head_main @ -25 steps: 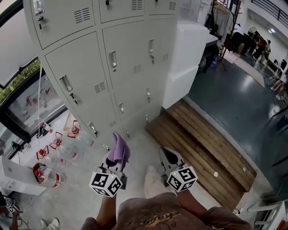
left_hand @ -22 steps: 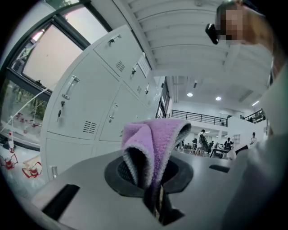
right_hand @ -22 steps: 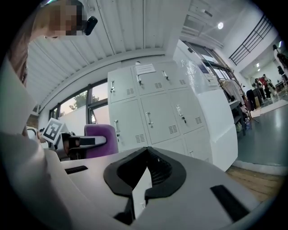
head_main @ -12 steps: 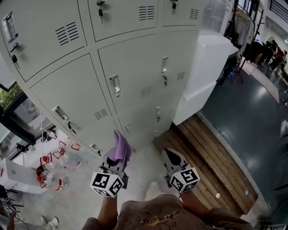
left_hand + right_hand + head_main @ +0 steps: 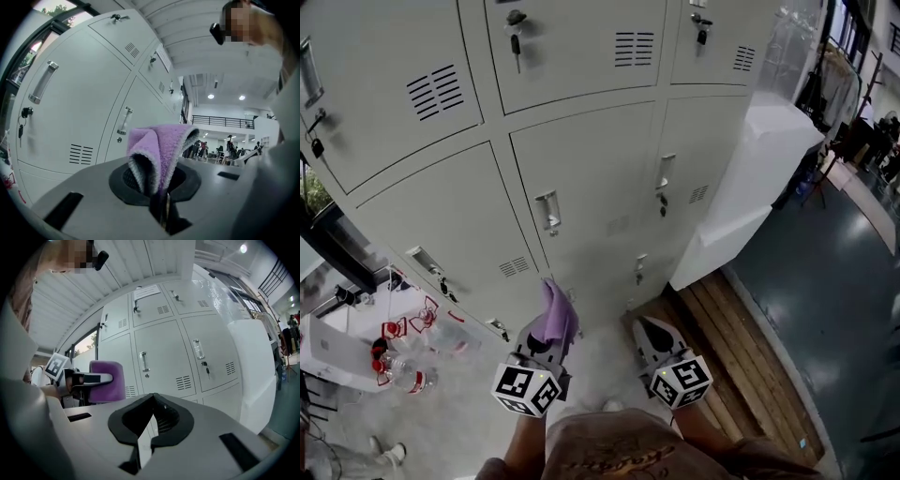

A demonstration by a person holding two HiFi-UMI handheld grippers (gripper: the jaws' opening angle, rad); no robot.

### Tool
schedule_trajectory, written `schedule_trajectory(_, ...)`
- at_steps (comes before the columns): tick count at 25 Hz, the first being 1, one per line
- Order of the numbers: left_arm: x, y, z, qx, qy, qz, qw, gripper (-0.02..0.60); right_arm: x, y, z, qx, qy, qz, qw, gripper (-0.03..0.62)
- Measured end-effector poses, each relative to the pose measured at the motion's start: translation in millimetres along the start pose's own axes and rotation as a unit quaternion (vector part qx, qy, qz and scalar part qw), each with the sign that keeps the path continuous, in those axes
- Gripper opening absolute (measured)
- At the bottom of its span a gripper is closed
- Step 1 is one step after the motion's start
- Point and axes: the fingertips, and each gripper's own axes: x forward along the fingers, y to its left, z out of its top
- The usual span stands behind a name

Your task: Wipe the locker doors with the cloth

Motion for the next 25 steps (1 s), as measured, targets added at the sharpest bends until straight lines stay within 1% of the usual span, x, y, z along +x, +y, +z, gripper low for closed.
schedule_trajectory(5,5.2,10.9,22.4,0.01,-0.008,0.002,0.9999,0.038,15.3,2.7,3.9,0.002,-0.001,0.004,1.0,-0.003)
schedule_trajectory(12,11.7,20.1,76.6,0.037,-0.043,-0.017,0.9982,0.038,31.0,6.1,12.0,0.007,-0.015,-0.006,1.0,-0.003)
schedule_trajectory(17,16.9,29.2,103.6,0.063,-0.062,-0.028,0.9957,0.038,42.0,15.1,12.0,0.012,-0.021,0.0,1.0,-0.003)
schedule_trajectory(25,33.5,50.6,167.7,0.085,-0.111,-0.01,0.9902,0.038,44.7,15.1,5.4,0.008,-0.013,-0.003,1.0,-0.003)
